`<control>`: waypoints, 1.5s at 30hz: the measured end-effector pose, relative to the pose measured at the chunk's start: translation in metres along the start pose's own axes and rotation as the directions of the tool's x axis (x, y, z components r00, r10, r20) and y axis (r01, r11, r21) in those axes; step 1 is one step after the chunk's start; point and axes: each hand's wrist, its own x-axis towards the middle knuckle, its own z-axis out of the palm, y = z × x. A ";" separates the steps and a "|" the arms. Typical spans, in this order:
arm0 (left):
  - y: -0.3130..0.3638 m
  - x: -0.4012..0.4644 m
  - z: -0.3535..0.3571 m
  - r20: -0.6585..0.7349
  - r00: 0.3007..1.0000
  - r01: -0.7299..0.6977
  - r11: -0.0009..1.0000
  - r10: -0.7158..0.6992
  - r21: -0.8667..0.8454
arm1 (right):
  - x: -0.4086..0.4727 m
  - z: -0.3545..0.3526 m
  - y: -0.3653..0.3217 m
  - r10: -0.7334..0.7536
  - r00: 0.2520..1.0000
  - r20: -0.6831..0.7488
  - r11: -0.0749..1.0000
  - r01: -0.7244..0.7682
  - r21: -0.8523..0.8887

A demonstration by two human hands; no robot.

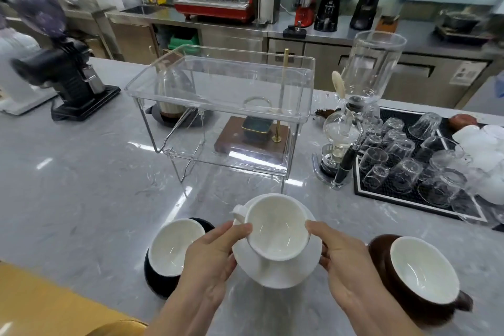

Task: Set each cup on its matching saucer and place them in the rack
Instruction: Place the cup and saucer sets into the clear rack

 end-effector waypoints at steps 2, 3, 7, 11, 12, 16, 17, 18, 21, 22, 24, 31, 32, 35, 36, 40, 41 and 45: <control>0.011 -0.002 -0.002 0.005 1.000 -0.021 1.000 0.021 0.001 | -0.001 0.010 -0.003 -0.015 1.000 0.011 1.000 0.015 0.006; 0.018 -0.002 -0.004 0.011 0.999 -0.037 0.999 0.037 -0.001 | -0.001 0.017 -0.005 -0.023 1.000 0.020 1.000 0.023 0.010; 0.042 -0.001 -0.010 0.001 0.996 -0.094 0.996 0.094 -0.006 | -0.001 0.042 -0.011 -0.036 0.998 0.054 0.999 0.036 0.007; 0.069 0.004 -0.018 -0.012 0.989 -0.146 0.989 0.146 0.004 | -0.003 0.068 -0.022 -0.049 0.996 0.079 0.999 0.050 -0.003; 0.076 0.005 -0.020 -0.008 0.987 -0.159 0.987 0.159 0.009 | -0.004 0.075 -0.024 -0.050 0.995 0.081 0.999 0.051 0.001; 0.100 0.016 -0.025 -0.021 0.981 -0.190 0.982 0.191 0.022 | 0.001 0.102 -0.033 -0.034 0.995 0.089 0.999 0.034 0.006; 0.107 0.020 -0.025 -0.025 0.981 -0.194 0.981 0.194 0.018 | 0.003 0.109 -0.035 -0.030 0.995 0.091 1.000 0.030 0.005; 0.114 0.024 -0.025 -0.024 0.980 -0.195 0.981 0.195 0.018 | 0.005 0.116 -0.038 -0.031 0.995 0.091 1.000 0.030 0.005; 0.132 0.036 -0.024 0.005 0.982 -0.191 0.982 0.191 0.011 | 0.011 0.135 -0.046 -0.039 0.995 0.094 0.999 0.037 0.018; 0.135 0.041 -0.023 0.004 0.981 -0.193 0.981 0.193 0.012 | 0.014 0.138 -0.048 -0.039 0.995 0.089 0.999 0.037 0.023; 0.144 0.050 -0.020 0.007 0.978 -0.211 0.977 0.211 0.028 | 0.020 0.145 -0.054 -0.044 0.997 0.070 0.998 0.041 0.042; 0.161 0.081 -0.007 0.007 0.951 -0.309 0.948 0.309 0.075 | 0.046 0.168 -0.065 -0.075 0.997 -0.011 0.992 0.076 0.098; 0.162 0.085 -0.004 0.016 0.950 -0.313 0.947 0.312 0.072 | 0.051 0.171 -0.067 -0.077 0.997 -0.024 0.992 0.079 0.102; 0.167 0.095 0.004 0.025 0.949 -0.315 0.947 0.314 0.055 | 0.063 0.178 -0.070 -0.096 0.994 -0.049 0.987 0.101 0.126; 0.170 0.100 0.008 0.023 0.949 -0.315 0.948 0.314 0.051 | 0.067 0.181 -0.071 -0.104 0.993 -0.058 0.986 0.111 0.124; 0.178 0.121 0.020 -0.006 0.947 -0.321 0.945 0.322 0.060 | 0.080 0.192 -0.075 -0.146 0.984 -0.104 0.980 0.159 0.120; 0.180 0.125 0.023 -0.012 0.945 -0.326 0.943 0.328 0.064 | 0.082 0.195 -0.076 -0.160 0.981 -0.113 0.977 0.174 0.122; 0.183 0.146 0.030 -0.009 0.943 -0.329 0.939 0.331 0.096 | 0.092 0.206 -0.080 -0.191 0.974 -0.122 0.971 0.206 0.124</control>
